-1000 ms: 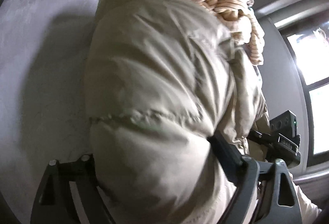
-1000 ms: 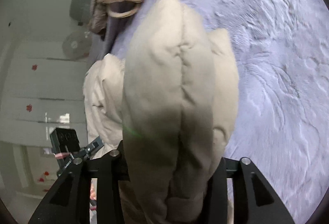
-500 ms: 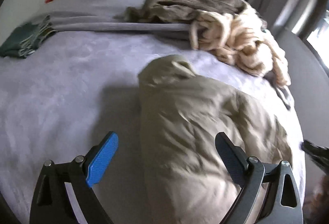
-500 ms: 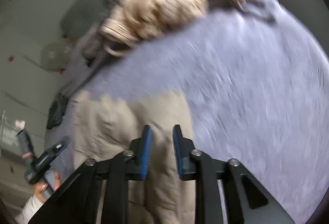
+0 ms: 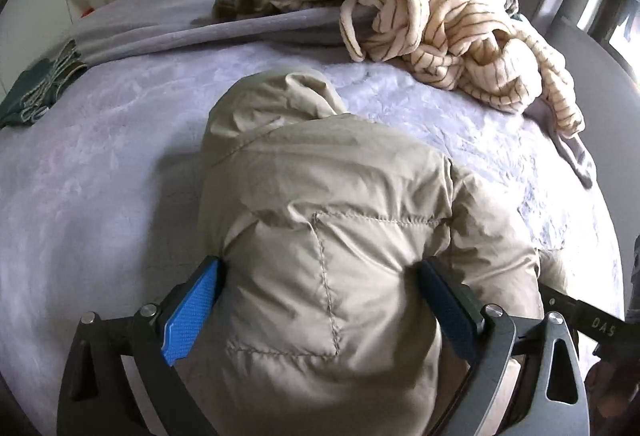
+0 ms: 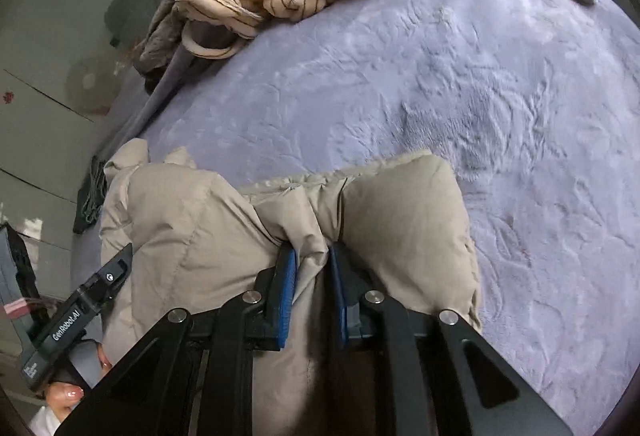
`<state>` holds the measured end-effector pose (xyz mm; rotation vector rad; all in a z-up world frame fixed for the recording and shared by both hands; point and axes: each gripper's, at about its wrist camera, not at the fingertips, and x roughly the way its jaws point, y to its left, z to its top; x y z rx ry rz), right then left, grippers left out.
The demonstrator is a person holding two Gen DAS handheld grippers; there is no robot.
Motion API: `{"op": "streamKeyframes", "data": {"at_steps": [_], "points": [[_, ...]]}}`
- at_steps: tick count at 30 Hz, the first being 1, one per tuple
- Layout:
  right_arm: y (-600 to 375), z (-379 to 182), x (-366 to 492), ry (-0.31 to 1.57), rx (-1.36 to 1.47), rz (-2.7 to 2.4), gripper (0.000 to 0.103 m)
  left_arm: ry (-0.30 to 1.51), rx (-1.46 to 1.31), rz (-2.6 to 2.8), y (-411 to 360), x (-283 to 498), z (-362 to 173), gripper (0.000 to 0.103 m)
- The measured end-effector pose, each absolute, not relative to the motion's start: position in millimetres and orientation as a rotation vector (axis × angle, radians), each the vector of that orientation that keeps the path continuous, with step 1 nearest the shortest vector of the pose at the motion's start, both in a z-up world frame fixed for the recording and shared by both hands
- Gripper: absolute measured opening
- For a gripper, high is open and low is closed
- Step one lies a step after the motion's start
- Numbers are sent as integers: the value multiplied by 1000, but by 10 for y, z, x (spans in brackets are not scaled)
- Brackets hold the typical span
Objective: Fold large clothes
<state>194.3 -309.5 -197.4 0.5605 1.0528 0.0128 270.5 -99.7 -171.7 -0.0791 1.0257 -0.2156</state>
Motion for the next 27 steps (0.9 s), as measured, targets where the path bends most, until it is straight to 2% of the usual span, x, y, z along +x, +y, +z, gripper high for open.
{"op": "streamKeyframes", "data": {"at_steps": [9, 13, 27], "points": [[-3076, -1659, 1804, 1080, 545, 28, 18, 1065, -27, -170, -898, 2570, -1520, 97], [-3047, -1476, 1658, 1092, 532, 49, 22, 1076, -6, -171, -826, 2407, -1394, 97], [-2856, -1107, 775, 1139, 503, 50, 22, 1157, 25, -171, -523, 1426, -1097, 97]]}}
